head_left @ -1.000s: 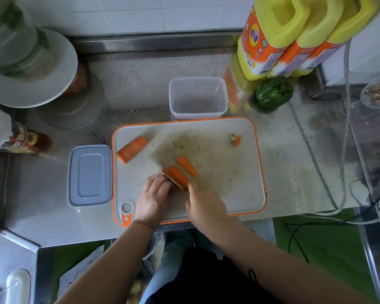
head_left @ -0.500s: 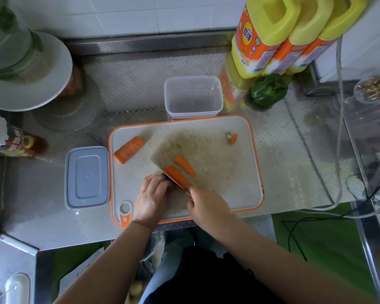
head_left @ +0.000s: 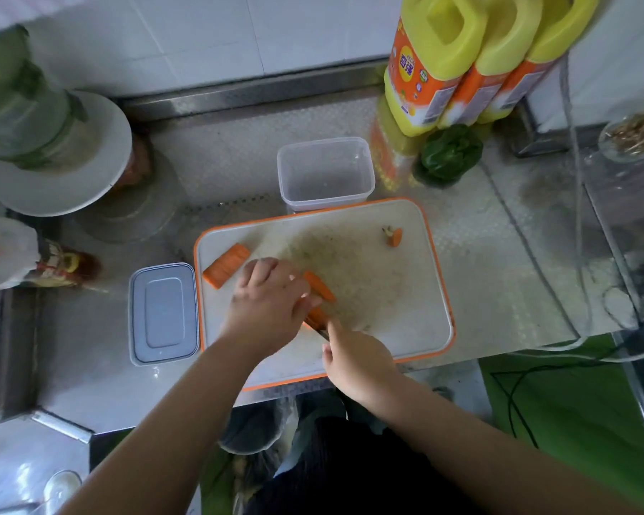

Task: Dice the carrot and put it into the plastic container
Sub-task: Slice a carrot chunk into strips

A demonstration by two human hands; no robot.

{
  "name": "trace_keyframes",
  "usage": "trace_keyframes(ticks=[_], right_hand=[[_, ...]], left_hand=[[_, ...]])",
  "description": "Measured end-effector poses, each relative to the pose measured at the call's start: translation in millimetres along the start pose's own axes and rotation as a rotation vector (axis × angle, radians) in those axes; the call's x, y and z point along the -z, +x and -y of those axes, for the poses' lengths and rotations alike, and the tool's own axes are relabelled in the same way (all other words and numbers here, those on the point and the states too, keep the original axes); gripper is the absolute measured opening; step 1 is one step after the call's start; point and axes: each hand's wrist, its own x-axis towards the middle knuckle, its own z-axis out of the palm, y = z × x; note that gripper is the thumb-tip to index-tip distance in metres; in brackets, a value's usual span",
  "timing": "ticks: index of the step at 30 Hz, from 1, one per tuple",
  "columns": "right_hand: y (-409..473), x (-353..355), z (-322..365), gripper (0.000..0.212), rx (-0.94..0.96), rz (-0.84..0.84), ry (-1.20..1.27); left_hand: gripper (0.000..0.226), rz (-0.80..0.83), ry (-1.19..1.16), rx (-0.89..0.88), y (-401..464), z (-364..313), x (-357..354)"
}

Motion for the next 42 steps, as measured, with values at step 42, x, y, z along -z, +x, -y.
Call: trace_keyframes(ticks=[42], right_hand=[[6.4, 0.9, -6.0, 0.025, 0.033, -0.048, 0.015]], left_hand=[[0.022, -0.307, -0.185, -0.025, 0.8, 17.3, 1.3]])
